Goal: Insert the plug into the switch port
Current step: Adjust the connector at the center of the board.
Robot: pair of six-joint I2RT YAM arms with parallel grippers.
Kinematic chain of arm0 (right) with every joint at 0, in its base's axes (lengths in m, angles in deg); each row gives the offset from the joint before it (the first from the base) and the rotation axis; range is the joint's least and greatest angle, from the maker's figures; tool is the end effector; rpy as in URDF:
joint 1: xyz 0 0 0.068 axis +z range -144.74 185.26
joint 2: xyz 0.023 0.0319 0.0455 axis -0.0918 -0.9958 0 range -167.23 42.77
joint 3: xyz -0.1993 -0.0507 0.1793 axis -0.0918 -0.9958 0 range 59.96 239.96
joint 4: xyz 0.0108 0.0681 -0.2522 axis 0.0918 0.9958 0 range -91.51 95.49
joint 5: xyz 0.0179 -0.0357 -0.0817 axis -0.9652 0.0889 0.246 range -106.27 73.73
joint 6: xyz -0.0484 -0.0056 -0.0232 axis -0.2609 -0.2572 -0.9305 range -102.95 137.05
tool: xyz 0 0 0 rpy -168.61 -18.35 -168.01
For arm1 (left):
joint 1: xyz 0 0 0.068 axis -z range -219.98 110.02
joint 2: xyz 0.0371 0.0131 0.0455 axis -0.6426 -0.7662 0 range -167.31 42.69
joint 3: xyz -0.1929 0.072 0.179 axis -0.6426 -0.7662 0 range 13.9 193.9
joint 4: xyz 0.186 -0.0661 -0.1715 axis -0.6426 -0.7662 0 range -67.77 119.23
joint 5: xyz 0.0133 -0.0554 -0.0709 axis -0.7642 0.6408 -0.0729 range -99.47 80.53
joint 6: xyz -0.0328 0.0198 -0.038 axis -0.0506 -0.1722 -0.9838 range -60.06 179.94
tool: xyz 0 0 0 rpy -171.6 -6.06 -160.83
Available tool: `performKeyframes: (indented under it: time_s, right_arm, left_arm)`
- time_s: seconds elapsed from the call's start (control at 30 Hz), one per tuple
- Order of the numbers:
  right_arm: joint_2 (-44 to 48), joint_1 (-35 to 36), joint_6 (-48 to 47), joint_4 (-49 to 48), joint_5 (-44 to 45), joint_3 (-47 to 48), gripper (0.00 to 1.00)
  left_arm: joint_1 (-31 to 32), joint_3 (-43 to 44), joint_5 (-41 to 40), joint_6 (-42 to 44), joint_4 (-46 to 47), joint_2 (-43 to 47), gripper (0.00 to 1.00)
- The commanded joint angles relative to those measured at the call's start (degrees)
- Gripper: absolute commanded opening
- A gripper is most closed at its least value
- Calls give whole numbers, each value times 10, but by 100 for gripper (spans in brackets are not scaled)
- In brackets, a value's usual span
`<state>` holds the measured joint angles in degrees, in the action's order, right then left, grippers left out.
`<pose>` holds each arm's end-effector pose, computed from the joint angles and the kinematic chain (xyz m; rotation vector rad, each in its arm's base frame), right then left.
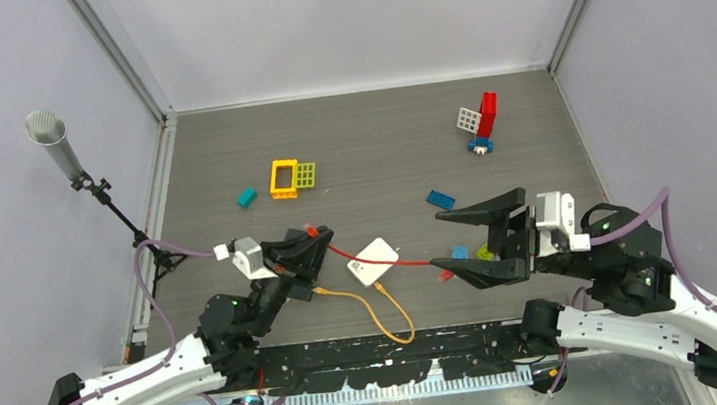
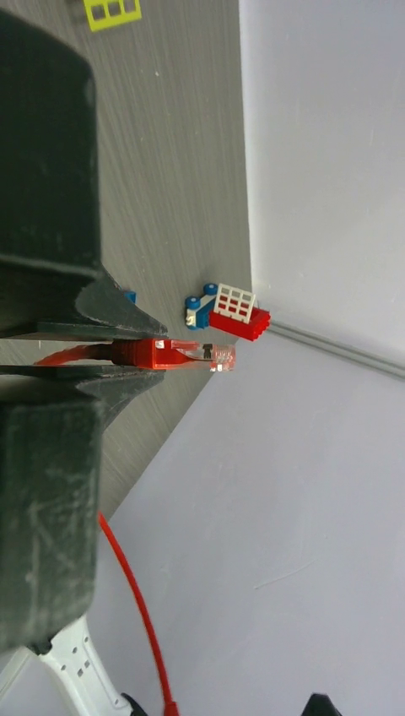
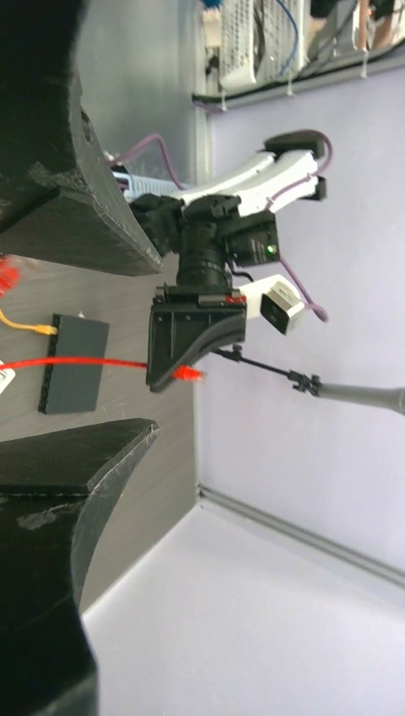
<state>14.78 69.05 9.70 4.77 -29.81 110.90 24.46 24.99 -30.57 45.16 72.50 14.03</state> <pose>0.0337 0.0872 0.4194 -0.9513 0.9637 0.9891 0.0706 -0.1178 0.2698 0.1758 1.2012 -1.0138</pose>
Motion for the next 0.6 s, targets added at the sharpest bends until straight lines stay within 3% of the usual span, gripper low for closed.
performKeyframes:
  time_s: [0.0, 0.13, 0.2, 0.37, 0.57]
  right_arm:
    - [3, 2, -17, 6, 60, 31, 67]
    - [-12, 1, -25, 18, 87, 27, 67]
    - [-29, 2, -29, 26, 86, 27, 65]
    - [-96, 1, -34, 31, 45, 33, 59]
    - [-173, 2, -8, -32, -1, 8, 54]
  left_arm:
    - [2, 9, -73, -18, -80, 39, 0]
    - [2, 44, -155, -90, -208, 48, 0]
    - [2, 61, -157, -109, -242, 43, 0]
    - [2, 72, -147, -149, -257, 24, 0]
    - [2, 75, -143, -186, -242, 0, 0]
